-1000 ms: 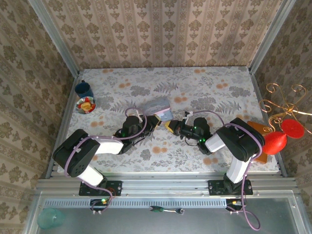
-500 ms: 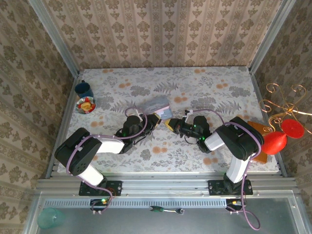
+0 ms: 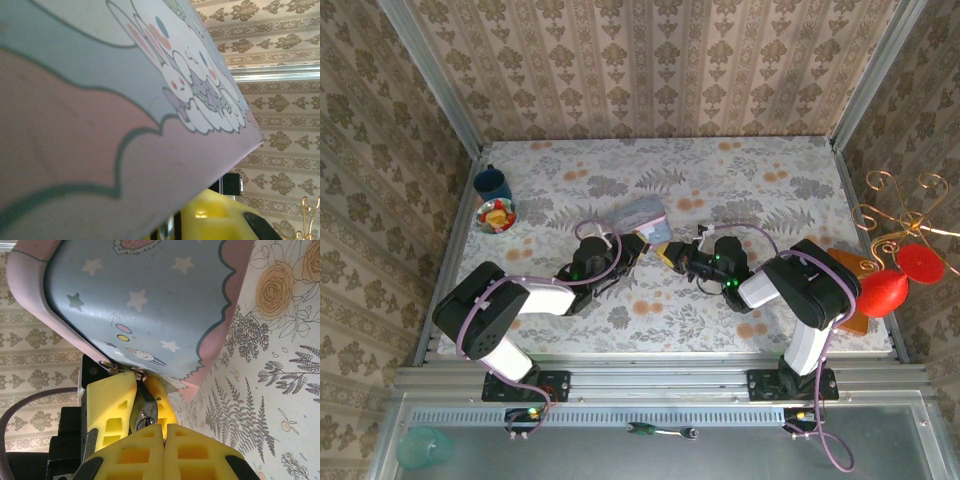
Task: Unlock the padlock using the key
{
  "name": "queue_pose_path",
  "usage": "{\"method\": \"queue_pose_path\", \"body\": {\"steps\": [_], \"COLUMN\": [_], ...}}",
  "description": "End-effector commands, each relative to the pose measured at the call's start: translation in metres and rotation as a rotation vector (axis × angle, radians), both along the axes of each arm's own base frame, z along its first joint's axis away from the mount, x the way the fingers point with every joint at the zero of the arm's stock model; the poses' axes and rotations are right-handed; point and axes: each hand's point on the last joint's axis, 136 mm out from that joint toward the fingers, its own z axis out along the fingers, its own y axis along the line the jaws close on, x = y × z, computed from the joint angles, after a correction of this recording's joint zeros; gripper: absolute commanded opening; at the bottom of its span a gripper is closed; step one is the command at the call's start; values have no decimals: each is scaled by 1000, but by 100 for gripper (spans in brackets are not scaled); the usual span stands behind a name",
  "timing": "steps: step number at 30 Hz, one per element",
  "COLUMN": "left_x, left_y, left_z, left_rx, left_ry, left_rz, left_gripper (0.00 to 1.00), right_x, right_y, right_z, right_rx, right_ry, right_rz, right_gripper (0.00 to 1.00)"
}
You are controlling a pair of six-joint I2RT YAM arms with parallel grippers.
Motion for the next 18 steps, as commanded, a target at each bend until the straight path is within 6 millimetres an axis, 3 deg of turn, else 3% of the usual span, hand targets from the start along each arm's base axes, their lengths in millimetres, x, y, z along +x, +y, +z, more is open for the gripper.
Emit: {"method": "queue_pose_path", "body": {"steps": [1,18], "left_x": [-33,-39], "left_y": [-45,-53], "left_z": [38,31], "left_rx": [-117,-100], "left_ry": [-67,-52], "left_rz": [-227,-251], "left_gripper": [2,2], "right_x": [3,0], "right_y": [21,30], "right_z": [37,50], "right_rx": [70,96], "right_ry": [-100,-114], "right_rz": [41,56], "right_gripper": [0,0]}}
